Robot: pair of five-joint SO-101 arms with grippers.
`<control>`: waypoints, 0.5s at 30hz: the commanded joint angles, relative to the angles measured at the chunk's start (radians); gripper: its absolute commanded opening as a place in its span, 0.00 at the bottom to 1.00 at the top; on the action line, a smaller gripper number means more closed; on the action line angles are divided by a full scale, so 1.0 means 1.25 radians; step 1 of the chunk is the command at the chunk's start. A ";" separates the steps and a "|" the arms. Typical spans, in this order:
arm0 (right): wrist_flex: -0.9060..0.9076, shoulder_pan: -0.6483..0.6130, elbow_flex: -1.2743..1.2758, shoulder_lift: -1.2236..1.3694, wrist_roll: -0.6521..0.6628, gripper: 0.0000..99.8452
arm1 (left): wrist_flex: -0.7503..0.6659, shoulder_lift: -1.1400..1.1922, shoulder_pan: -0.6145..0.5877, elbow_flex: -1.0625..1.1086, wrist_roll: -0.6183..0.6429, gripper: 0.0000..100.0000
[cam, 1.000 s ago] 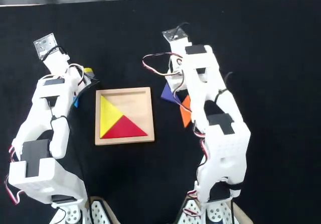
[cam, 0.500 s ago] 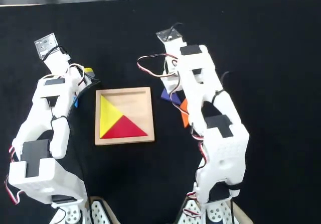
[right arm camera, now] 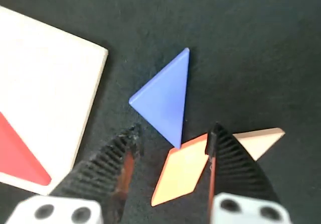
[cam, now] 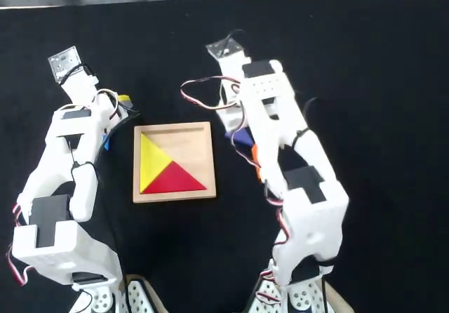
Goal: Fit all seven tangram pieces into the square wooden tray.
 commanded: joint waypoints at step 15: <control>-0.226 0.014 -0.207 0.174 0.103 0.01 | -0.007 -0.005 -0.019 -0.023 0.012 0.26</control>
